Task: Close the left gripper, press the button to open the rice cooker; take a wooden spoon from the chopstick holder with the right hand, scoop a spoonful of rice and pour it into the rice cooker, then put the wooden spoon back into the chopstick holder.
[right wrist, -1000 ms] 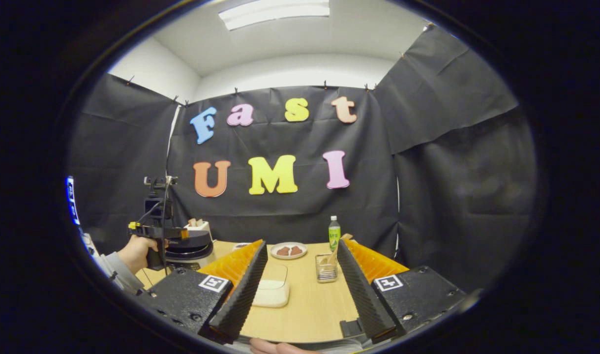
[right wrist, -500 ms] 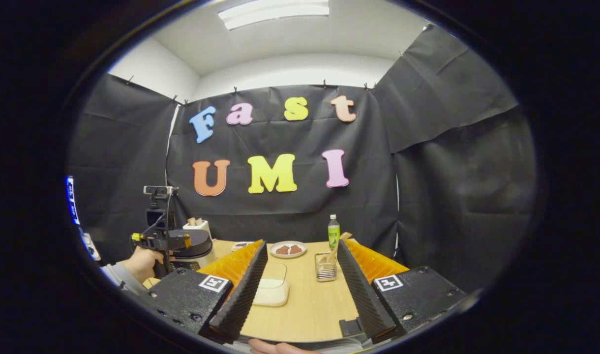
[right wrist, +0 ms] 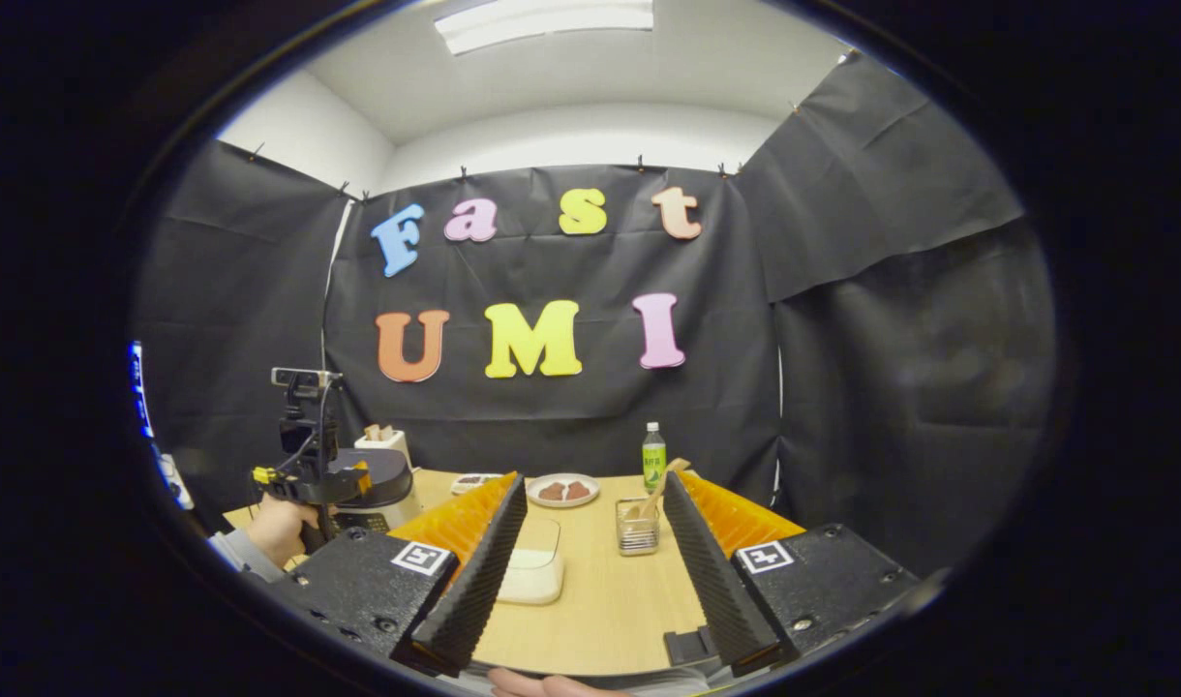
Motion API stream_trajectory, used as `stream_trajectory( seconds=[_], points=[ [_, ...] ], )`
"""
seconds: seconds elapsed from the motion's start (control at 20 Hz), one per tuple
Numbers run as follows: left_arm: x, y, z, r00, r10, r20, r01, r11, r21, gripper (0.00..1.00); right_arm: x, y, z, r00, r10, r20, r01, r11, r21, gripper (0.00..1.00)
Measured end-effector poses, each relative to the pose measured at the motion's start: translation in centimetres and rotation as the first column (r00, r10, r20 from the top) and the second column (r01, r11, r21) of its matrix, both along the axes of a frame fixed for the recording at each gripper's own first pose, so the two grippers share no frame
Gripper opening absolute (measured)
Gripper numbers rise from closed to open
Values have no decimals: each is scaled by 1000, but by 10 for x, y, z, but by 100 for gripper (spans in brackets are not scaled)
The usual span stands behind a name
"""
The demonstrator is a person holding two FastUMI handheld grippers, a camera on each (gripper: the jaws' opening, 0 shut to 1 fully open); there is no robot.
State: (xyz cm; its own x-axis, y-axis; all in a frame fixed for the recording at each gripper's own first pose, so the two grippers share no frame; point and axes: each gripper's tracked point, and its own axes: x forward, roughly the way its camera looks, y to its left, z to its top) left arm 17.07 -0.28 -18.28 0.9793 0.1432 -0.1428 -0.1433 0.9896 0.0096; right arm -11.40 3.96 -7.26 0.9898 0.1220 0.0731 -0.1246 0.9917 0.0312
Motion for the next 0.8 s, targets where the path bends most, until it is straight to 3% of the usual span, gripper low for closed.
stream_trajectory(
  seconds=[0.15, 0.35, 0.65, 0.8],
  points=[
    [-15, -14, 14, 998, -58, -21, 58, 998, -22, 95, 5, 2, -3, 1000, -3, -16, 3, 1000, -4, 92],
    [-43, -26, 57, 994, -103, 30, 103, 994, 25, 94, 13, 6, -8, 999, -14, -48, 14, 1000, -8, 93],
    [-110, -56, 93, 979, -200, 31, 200, 980, 3, 94, 18, 11, 2, 998, -37, -50, 36, 999, -25, 91],
    [-142, -56, 110, 978, -197, 70, 199, 980, -27, 95, 19, 15, 6, 998, -34, -51, 33, 999, -32, 92]
  ],
)
